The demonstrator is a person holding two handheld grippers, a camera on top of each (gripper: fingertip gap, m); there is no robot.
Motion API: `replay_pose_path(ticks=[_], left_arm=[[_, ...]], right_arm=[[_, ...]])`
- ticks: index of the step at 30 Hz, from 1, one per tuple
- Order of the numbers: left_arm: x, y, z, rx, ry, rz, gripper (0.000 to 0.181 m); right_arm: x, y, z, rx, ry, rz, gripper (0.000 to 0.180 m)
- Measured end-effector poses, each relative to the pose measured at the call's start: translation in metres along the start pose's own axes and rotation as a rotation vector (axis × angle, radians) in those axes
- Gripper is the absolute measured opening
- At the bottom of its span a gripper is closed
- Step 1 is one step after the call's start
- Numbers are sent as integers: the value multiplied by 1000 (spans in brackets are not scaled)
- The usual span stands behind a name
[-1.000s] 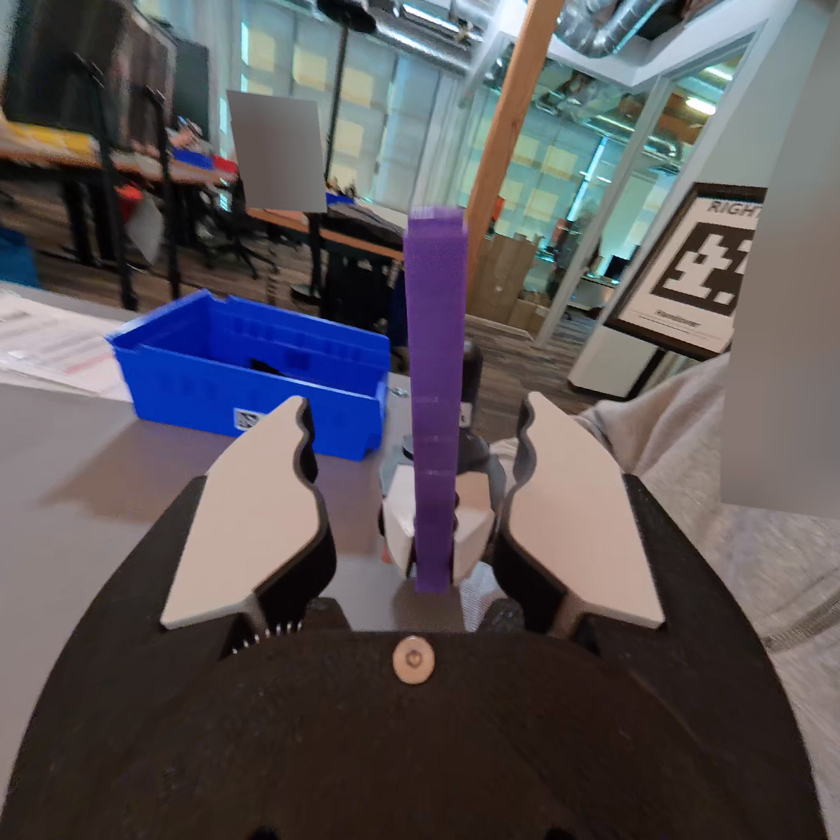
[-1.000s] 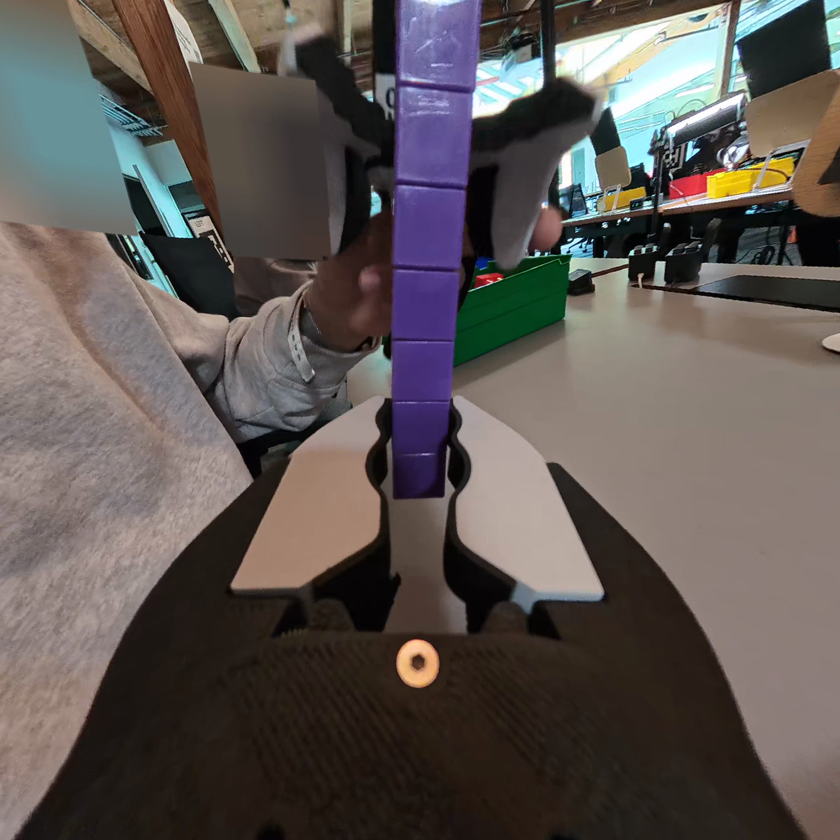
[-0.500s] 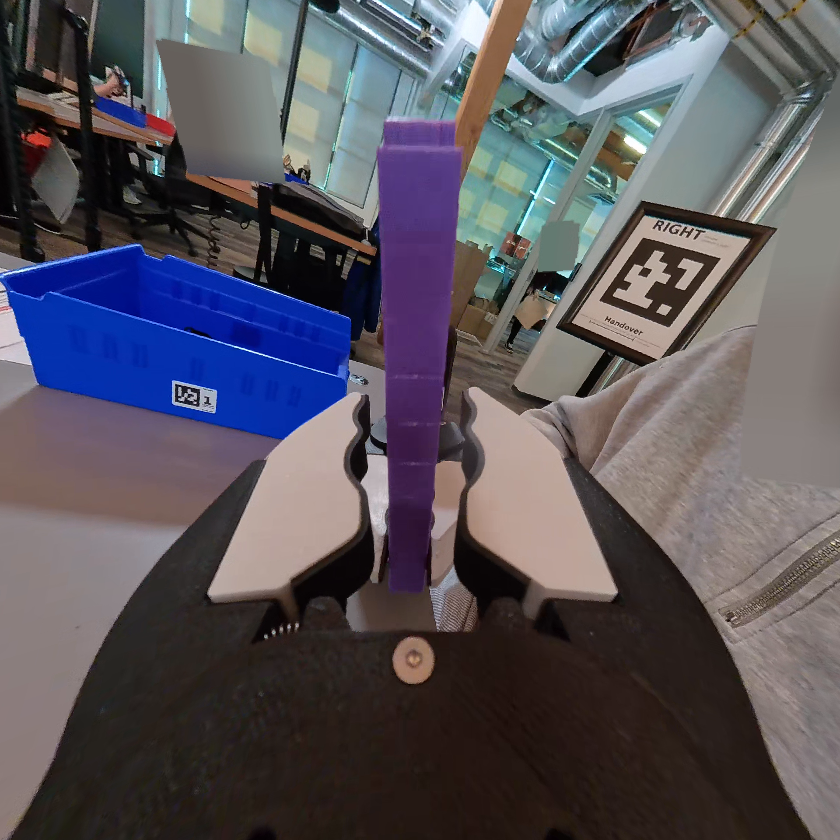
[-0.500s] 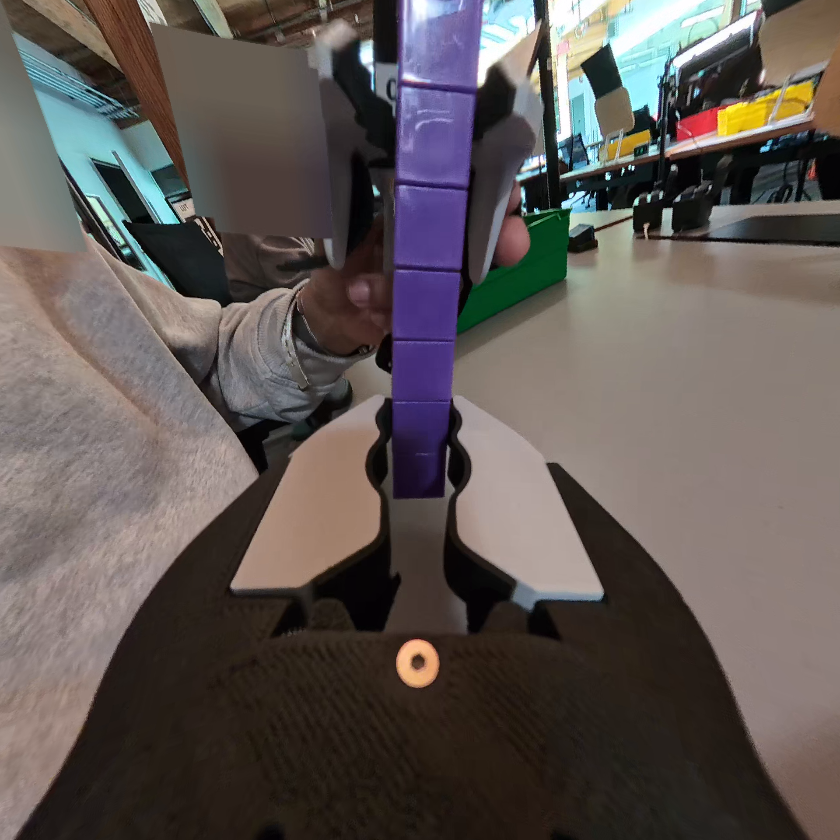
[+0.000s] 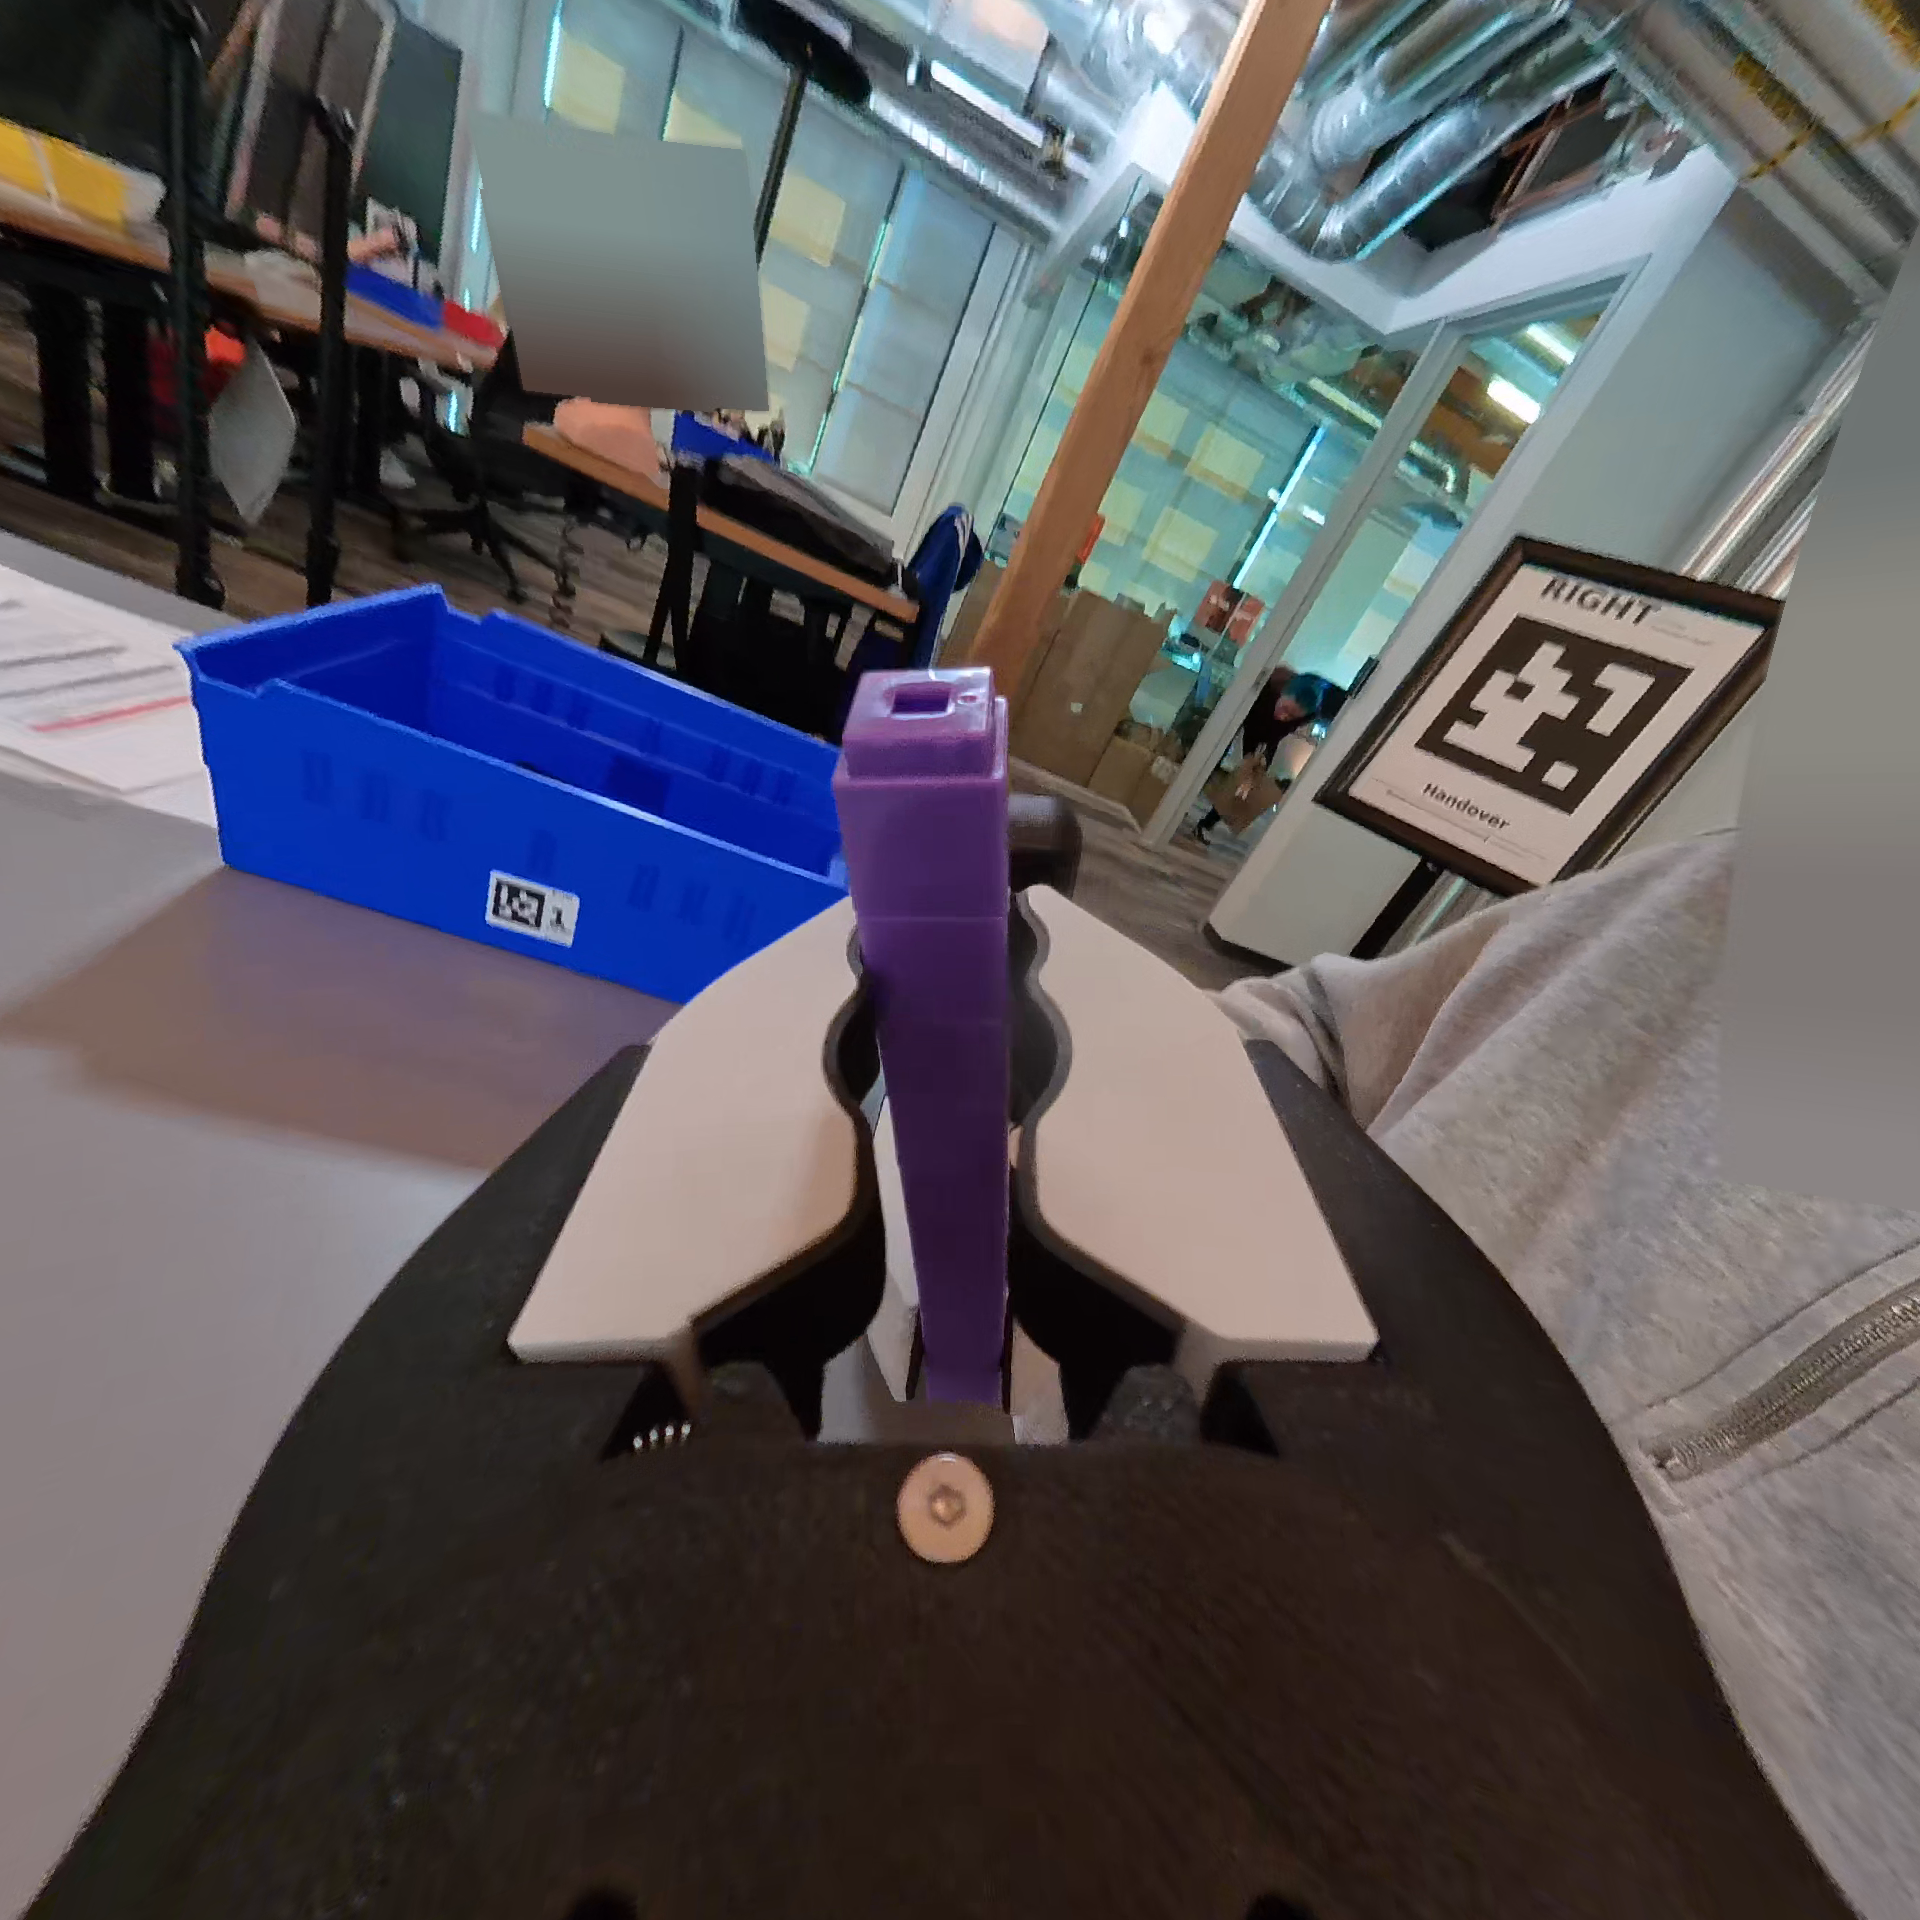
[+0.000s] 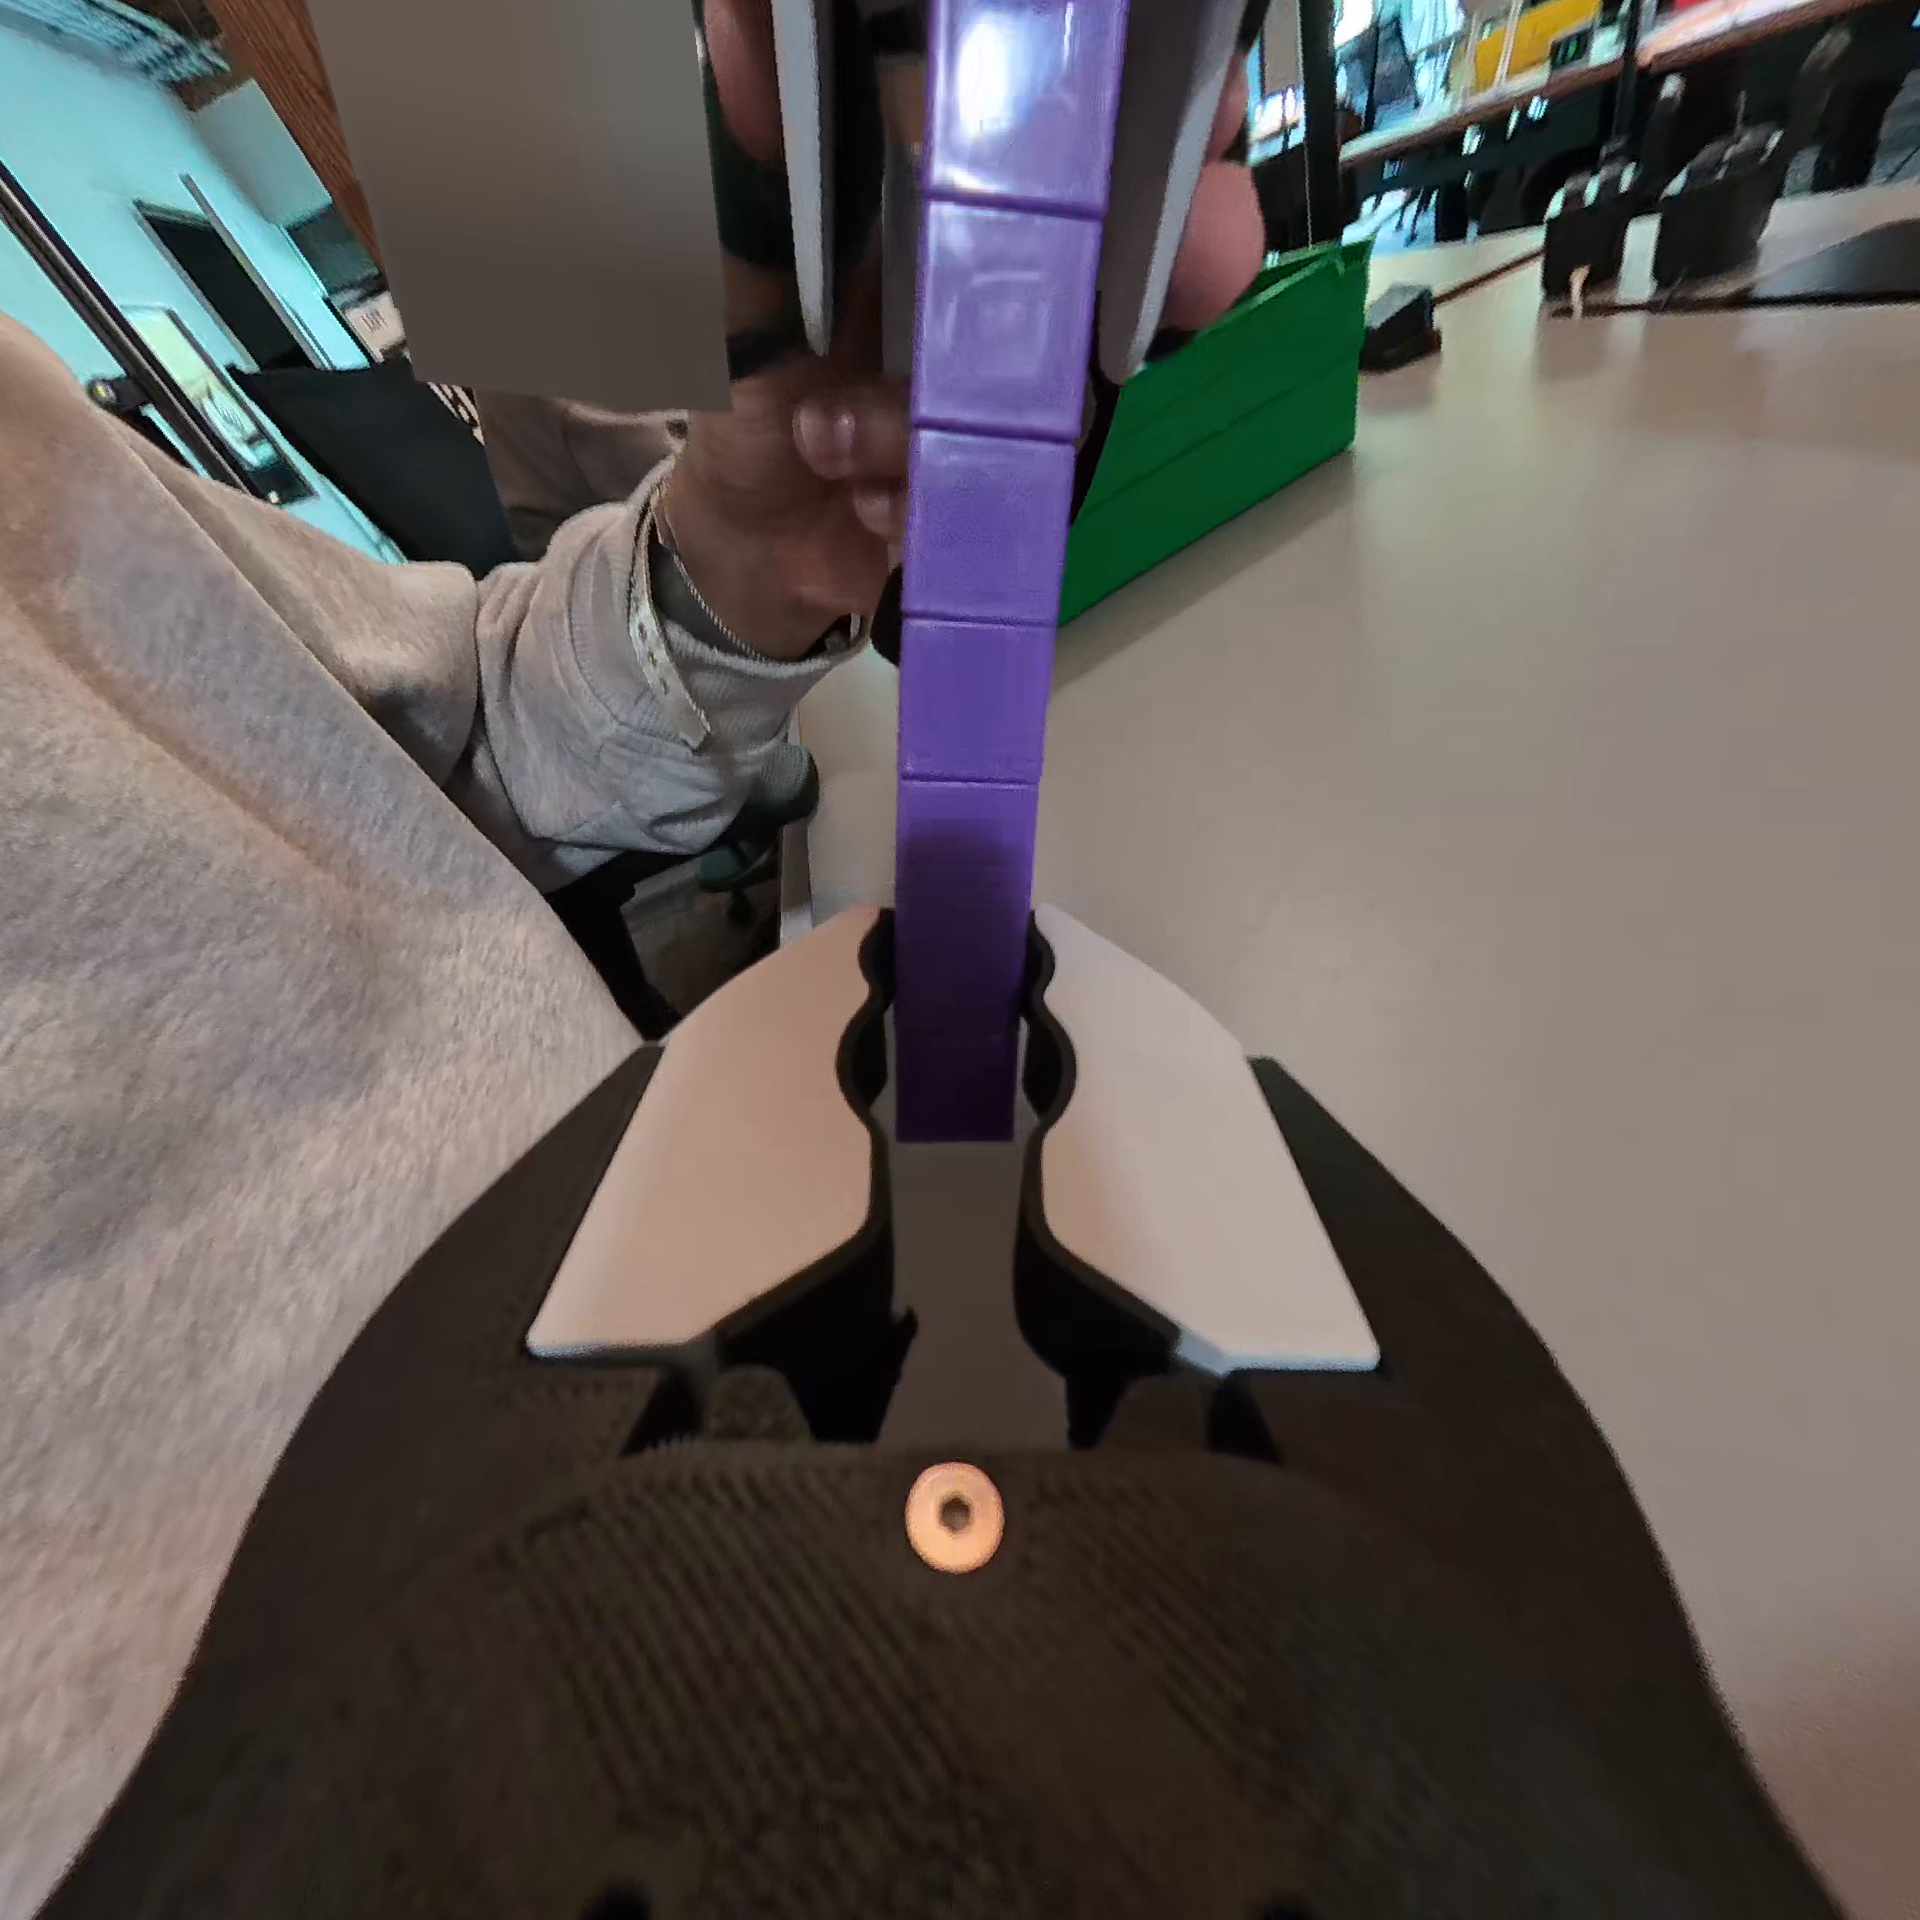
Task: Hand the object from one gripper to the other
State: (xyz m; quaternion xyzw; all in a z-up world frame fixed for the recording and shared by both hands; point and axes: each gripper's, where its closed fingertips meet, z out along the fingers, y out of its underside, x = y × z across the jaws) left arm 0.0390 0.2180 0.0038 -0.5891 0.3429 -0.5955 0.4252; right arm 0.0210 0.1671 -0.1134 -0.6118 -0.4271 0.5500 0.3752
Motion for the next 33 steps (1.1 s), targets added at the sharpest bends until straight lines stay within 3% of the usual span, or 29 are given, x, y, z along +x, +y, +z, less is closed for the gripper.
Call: replay_pose_path(ticks=[9, 27, 33], left_arm=[[-2, 16, -2, -158, 6, -32, 23], [1, 3, 0, 24, 39, -43, 23], [-1, 21, 8, -69, 10, 4, 23]], right_arm=[[-3, 11, 2, -89, -15, 24, 22], [-4, -2, 1, 8, -26, 83, 23], [-4, -22, -7, 125, -59, 134, 23]])
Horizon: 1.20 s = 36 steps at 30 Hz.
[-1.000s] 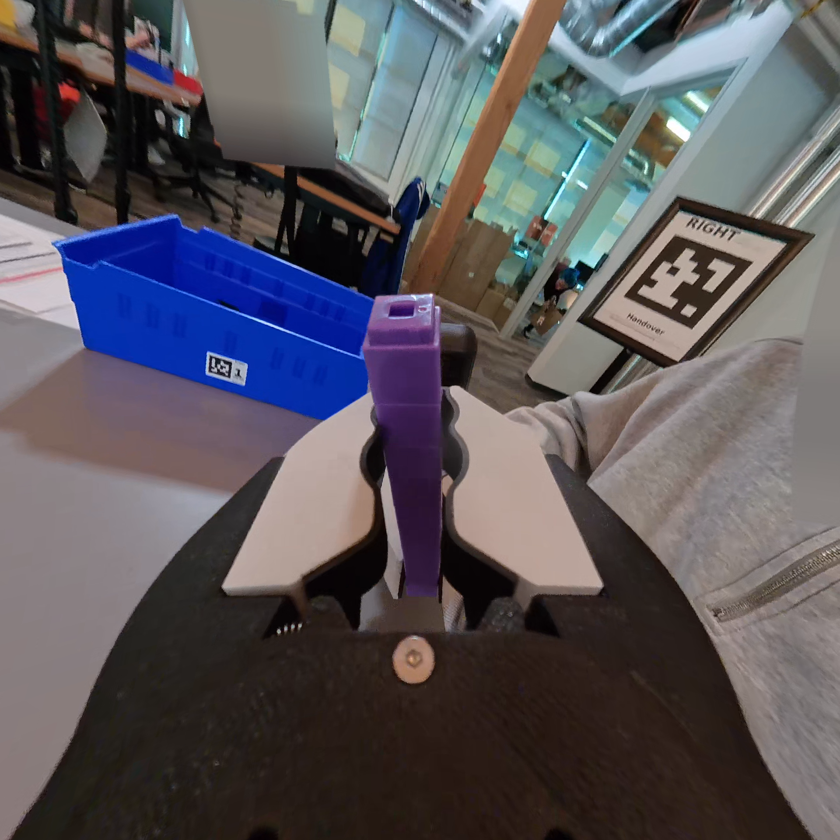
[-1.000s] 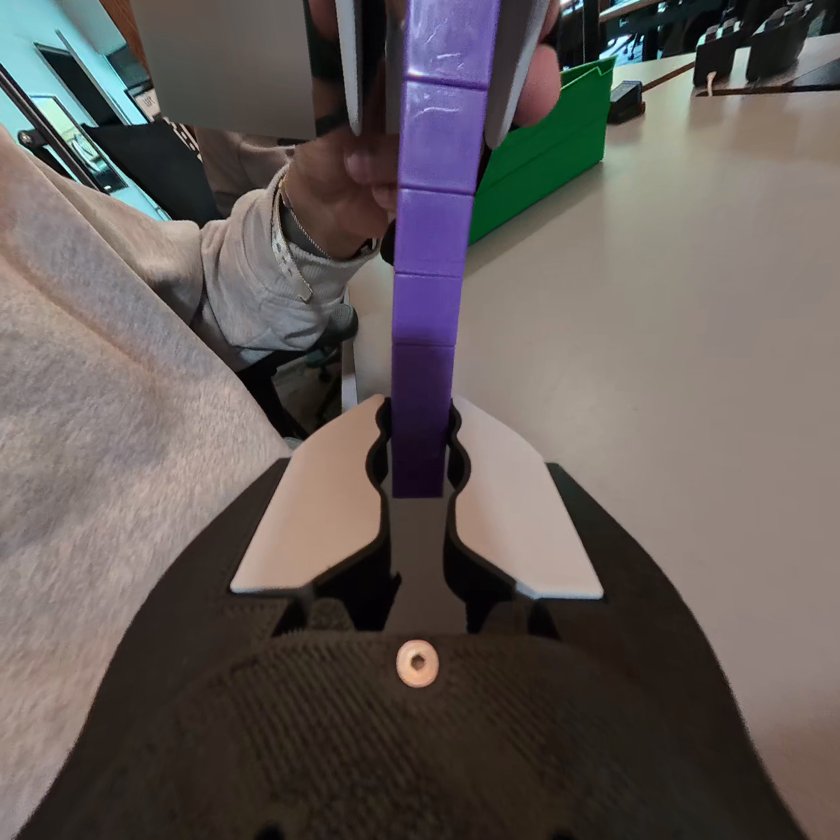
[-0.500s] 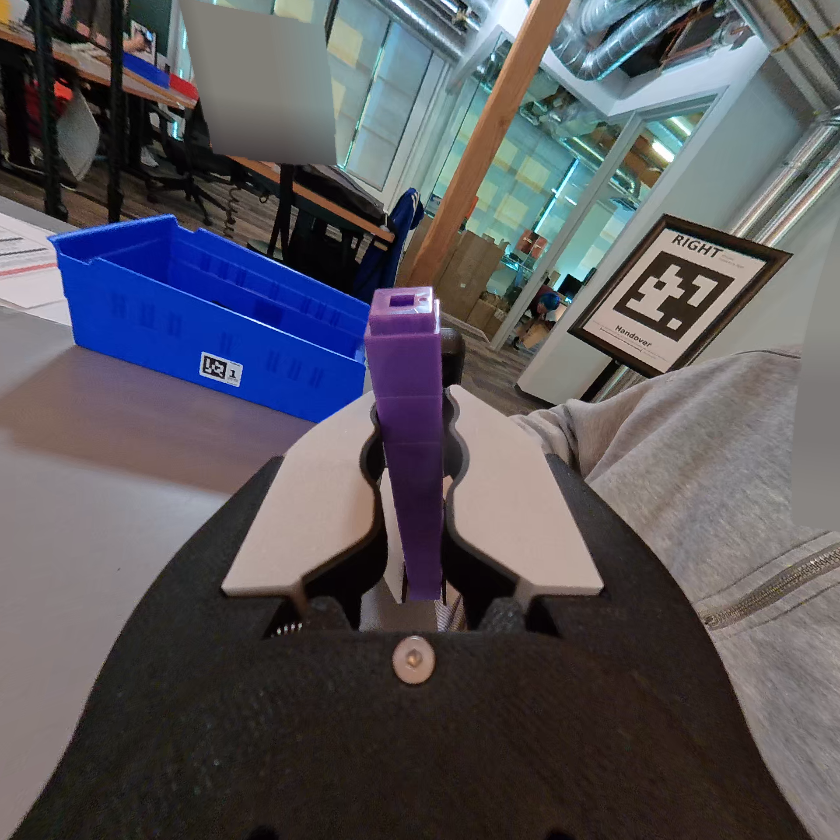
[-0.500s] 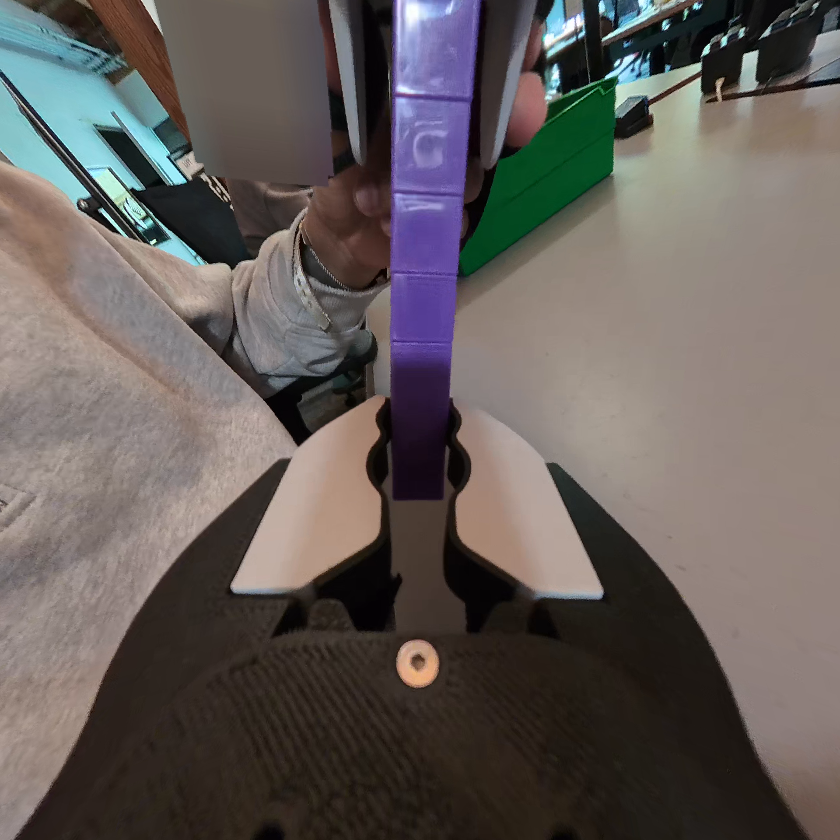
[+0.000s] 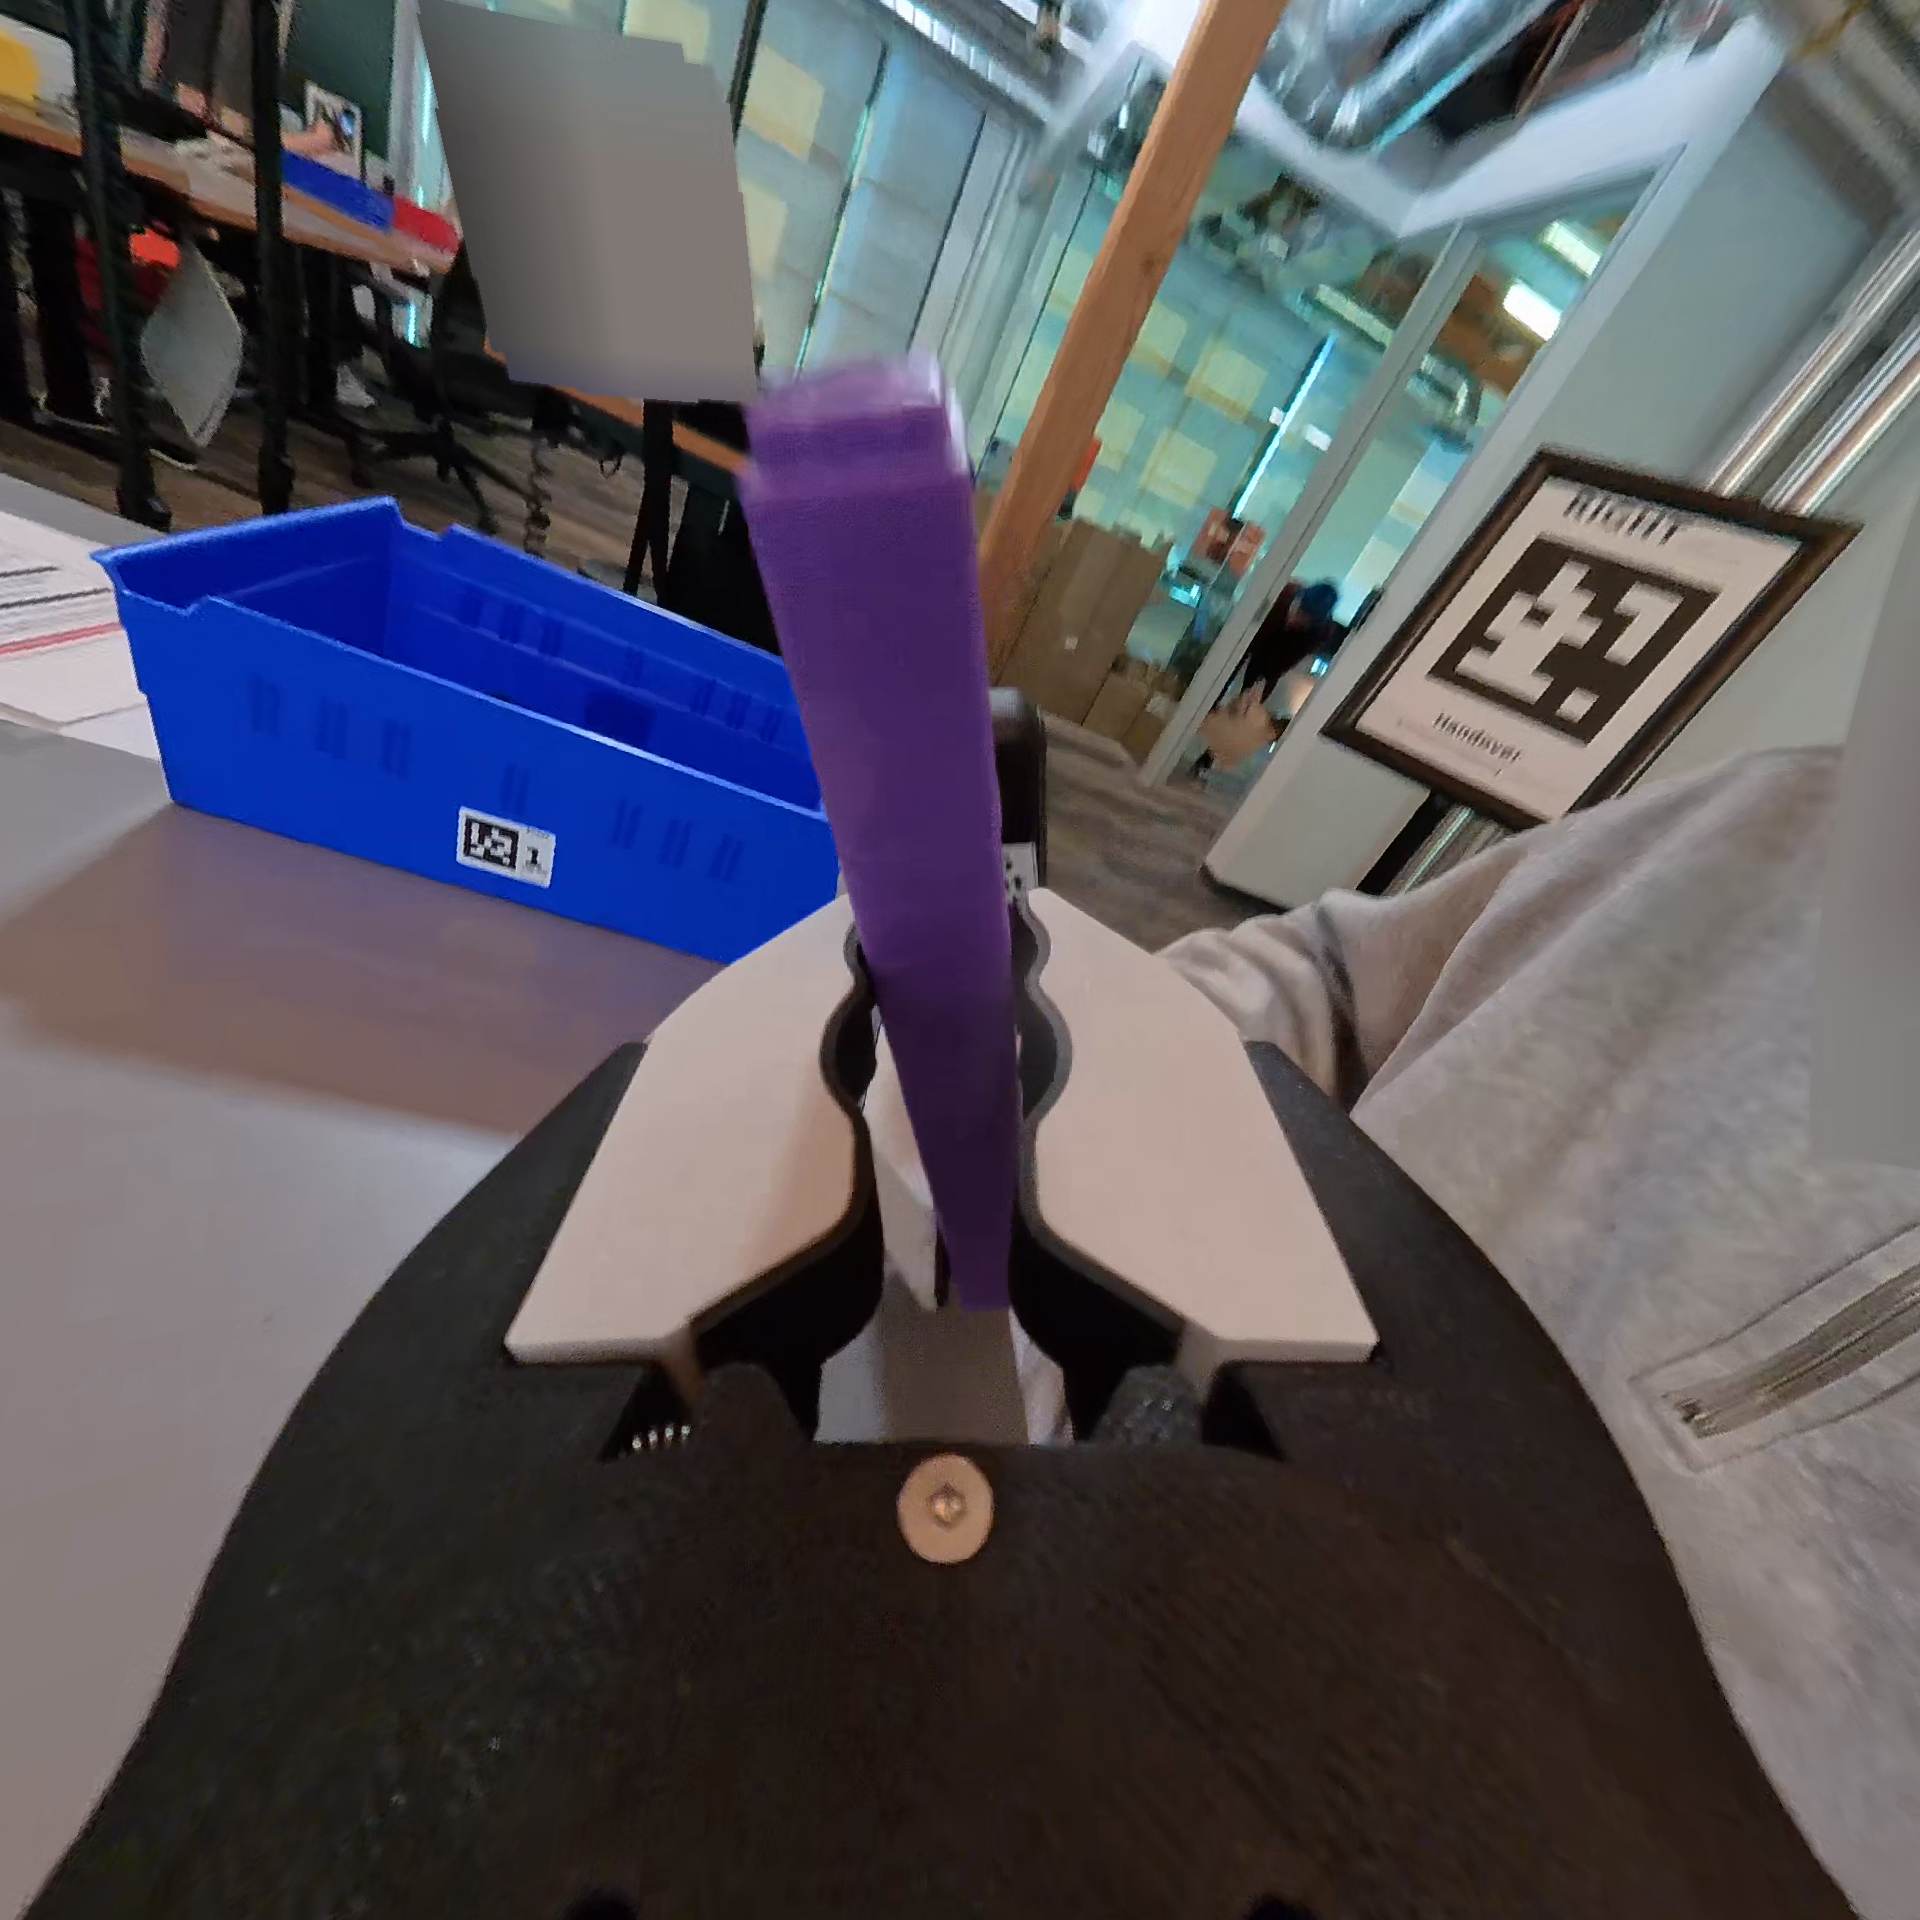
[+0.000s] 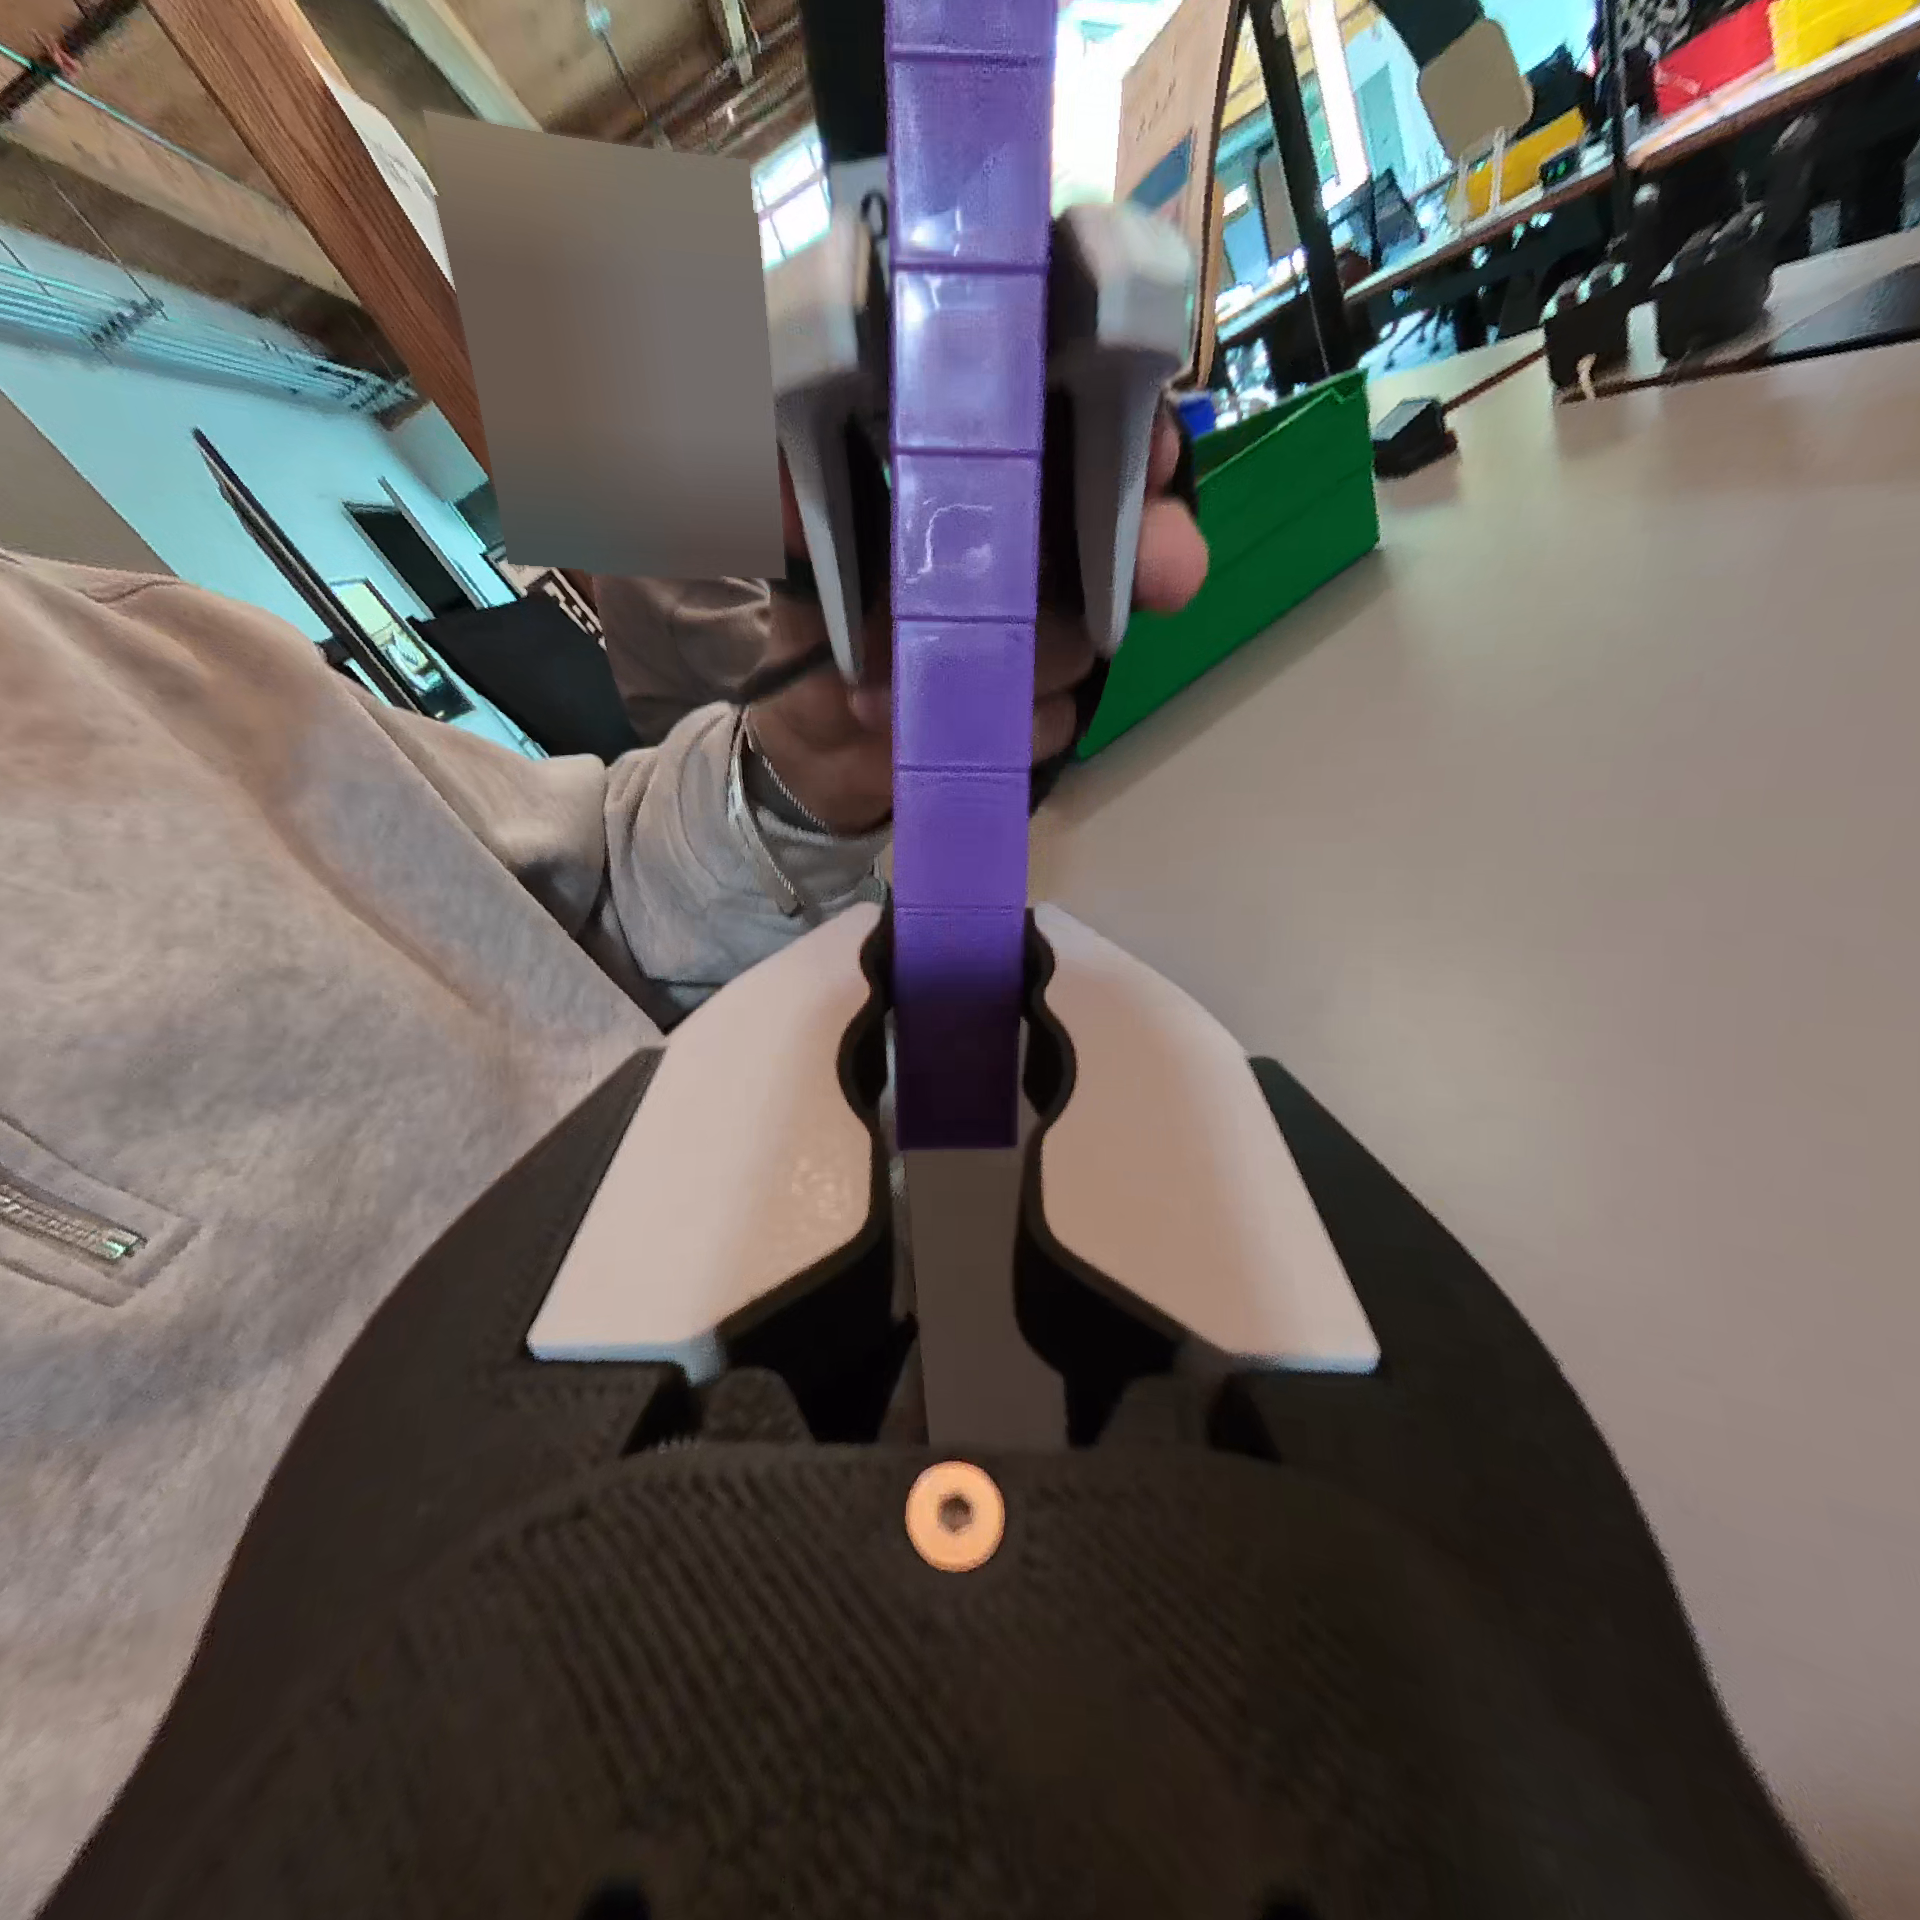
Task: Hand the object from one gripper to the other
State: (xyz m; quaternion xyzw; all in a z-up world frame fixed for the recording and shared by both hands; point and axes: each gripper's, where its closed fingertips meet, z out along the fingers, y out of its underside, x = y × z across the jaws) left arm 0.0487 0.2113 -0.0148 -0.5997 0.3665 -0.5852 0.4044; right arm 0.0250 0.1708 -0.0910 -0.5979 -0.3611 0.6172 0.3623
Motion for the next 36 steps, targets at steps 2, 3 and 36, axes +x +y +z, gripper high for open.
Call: replay_pose_path(ticks=[2, 3, 36], left_arm=[[1, 13, 8, -60, -11, 38, 24], [2, 19, 13, -91, -13, 52, 27], [-1, 3, 5, 82, -30, 36, 21]], right_arm=[[1, -6, -4, 31, 8, -15, 23], [2, -9, -7, 48, 14, -23, 23], [21, -35, -25, 204, 216, -261, 62]])
